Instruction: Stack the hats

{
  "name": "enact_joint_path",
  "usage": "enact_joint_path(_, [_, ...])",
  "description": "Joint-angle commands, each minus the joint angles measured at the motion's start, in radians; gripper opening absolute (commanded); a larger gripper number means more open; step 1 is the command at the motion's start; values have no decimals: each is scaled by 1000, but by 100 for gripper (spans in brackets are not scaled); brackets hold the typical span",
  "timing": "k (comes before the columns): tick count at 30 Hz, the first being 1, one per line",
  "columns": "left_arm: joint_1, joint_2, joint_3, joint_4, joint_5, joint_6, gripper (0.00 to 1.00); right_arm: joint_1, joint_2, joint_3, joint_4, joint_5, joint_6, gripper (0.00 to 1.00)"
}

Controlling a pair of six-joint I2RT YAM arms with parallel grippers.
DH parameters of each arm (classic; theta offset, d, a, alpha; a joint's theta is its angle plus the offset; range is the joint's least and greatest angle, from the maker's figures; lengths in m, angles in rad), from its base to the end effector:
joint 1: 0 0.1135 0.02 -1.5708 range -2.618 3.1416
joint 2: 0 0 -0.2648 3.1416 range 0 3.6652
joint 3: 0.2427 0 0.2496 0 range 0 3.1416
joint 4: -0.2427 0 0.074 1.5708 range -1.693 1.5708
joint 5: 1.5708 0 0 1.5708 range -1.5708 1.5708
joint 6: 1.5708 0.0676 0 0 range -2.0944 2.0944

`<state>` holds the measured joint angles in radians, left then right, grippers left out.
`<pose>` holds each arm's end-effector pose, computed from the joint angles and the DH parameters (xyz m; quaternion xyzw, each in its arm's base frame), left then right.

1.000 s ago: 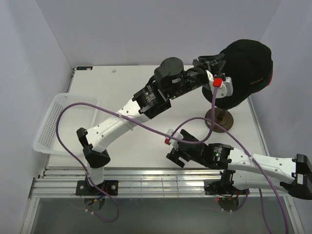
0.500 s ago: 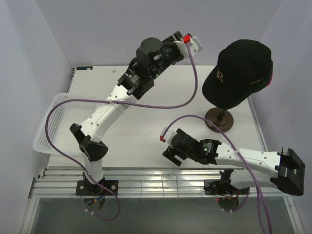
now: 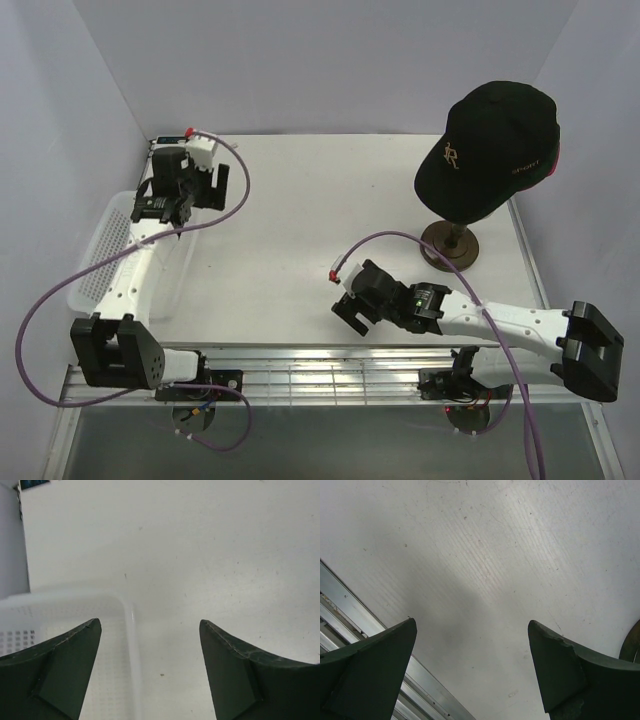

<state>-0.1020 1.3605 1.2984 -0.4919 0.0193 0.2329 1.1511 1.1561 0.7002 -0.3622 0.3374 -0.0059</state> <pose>0.3288 -0.0350 0.3428 0.1502 0.8605 0.0234 0.4863 0.1229 0.2205 0.2025 -0.4496 0.8014 0.0651 0.3891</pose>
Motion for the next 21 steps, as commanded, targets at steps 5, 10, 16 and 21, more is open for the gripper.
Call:
enact_joint_path(5, [70,-190,-273,56,127,-115,95,-19,-50,-21,62,2,27,97])
enact_joint_path(10, [70,-244,-387,127,47,-196,94,-21,-73,-31,72,3,34,97])
enact_joint_path(16, [70,-255,-442,141,50,-259,93,-22,-87,-38,75,8,38,97])
enact_joint_path(21, [70,-258,-442,124,108,-225,88,-22,-95,-44,80,2,43,97])
